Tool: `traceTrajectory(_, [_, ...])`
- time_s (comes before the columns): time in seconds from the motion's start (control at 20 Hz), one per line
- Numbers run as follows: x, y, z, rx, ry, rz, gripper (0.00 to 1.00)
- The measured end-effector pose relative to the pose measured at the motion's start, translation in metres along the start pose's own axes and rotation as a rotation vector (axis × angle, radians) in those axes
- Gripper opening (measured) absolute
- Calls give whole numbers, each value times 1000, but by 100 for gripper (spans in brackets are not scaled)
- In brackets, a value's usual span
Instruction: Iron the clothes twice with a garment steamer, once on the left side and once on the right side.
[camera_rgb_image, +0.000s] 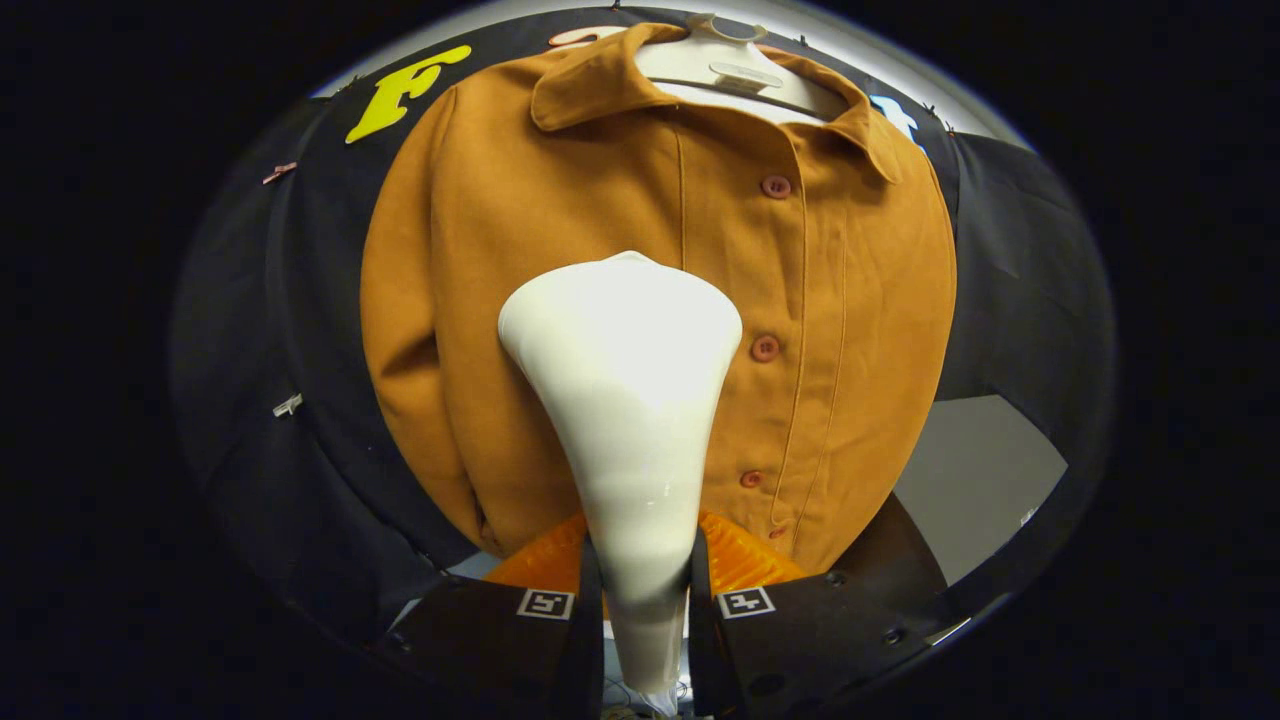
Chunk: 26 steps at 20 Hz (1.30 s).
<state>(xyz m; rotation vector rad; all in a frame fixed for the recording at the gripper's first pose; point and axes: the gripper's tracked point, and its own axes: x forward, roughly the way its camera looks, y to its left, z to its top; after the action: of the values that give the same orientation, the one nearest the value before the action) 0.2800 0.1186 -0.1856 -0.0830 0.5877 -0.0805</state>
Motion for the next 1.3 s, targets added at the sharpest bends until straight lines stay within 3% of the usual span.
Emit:
traceTrajectory(0.8, [31, -4, -120, -13, 231, 21, 37])
traceTrajectory(1.3, [28, -9, -161, -33, 305, 15, 37])
